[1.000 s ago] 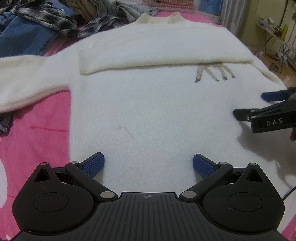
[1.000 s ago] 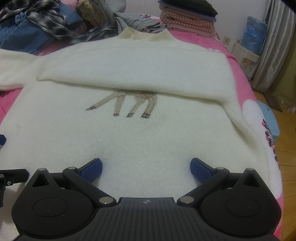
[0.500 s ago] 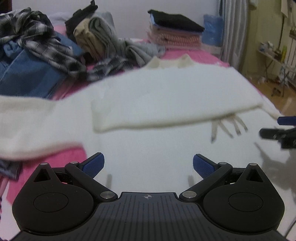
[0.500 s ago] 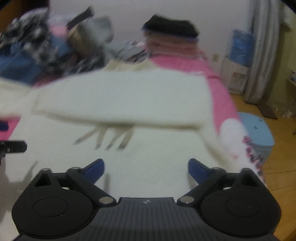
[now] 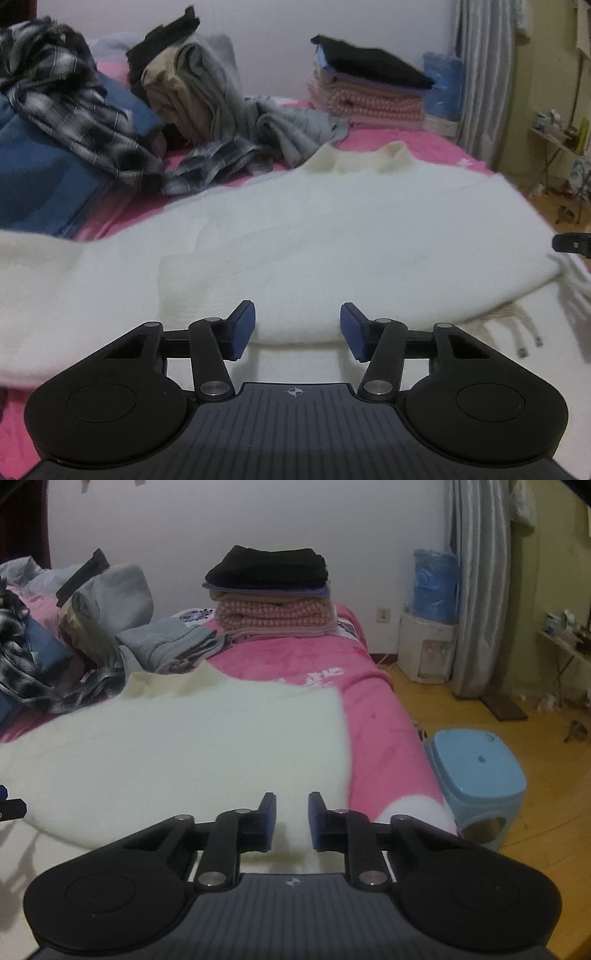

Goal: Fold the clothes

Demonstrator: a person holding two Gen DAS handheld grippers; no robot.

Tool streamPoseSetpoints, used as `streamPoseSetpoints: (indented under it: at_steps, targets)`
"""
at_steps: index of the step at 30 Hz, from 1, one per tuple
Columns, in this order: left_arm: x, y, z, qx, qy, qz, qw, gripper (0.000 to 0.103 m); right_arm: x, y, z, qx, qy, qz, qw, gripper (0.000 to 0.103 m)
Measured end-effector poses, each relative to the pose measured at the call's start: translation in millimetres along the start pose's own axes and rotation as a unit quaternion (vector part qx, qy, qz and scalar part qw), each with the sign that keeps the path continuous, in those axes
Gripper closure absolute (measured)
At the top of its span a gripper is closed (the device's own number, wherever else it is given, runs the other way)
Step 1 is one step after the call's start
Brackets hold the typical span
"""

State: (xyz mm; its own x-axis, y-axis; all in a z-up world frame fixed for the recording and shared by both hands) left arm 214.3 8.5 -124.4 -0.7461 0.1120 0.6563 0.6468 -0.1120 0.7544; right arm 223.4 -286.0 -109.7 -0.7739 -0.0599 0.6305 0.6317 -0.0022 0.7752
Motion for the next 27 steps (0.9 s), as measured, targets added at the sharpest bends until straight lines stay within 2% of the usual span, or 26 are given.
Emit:
streamPoseSetpoints:
  at_steps: [2,5,10,12,15,19,21,23,25,27]
  targets:
    - [-7,-4,3,0.006,0.001,0.009,0.9999,0.05,-13,-8,-2,0.007,-0.004,0.023,1.0,0.092]
    - [-8,-8,6,0.007,-0.003,0.002,1.0,0.049,-17,-7,-5,0.015,-0.001,0.031,0.999,0.094]
    - [-9,-8,8,0.01,-0.005,0.0,0.9999,0.048,-16,26,-7,-0.022,0.002,0.006,1.0,0.095]
    - [-10,-9,9,0.014,-0.007,0.0,0.9999,0.047,-30,32,-7,-0.018,-0.004,0.008,1.0,0.095]
    - [-11,-10,11,0.02,-0.008,0.0,0.9998,0.044,-61,22,-12,0.001,-0.016,0.035,0.999,0.099]
    - [-11,-10,12,0.023,-0.012,0.003,0.9996,0.044,-56,46,-22,-0.068,-0.003,0.03,0.997,0.099]
    - [-12,-9,13,0.025,-0.014,0.005,0.9996,0.043,-60,64,-22,-0.071,-0.002,0.01,0.997,0.098]
    - [-12,-10,14,0.029,-0.016,0.004,0.9994,0.043,-80,77,-23,-0.073,-0.007,0.009,0.997,0.099]
    - [-12,-12,15,0.03,-0.018,0.001,0.9994,0.043,-112,82,-30,-0.082,-0.022,0.032,0.996,0.099]
    - [-12,-13,15,0.028,-0.019,-0.003,0.9994,0.043,-123,83,-42,-0.123,-0.023,0.039,0.991,0.102]
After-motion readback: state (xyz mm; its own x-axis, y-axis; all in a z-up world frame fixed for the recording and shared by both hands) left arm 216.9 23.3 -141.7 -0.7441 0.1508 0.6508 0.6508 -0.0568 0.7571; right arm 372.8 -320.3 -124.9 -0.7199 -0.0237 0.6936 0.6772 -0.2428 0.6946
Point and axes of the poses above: each gripper's, at about its wrist camera, not at the fingertips, and x roughly against the way its jaws point, z to its left, y to its top, the point moved 3 cm from there along -x, roughly the way its jaws point
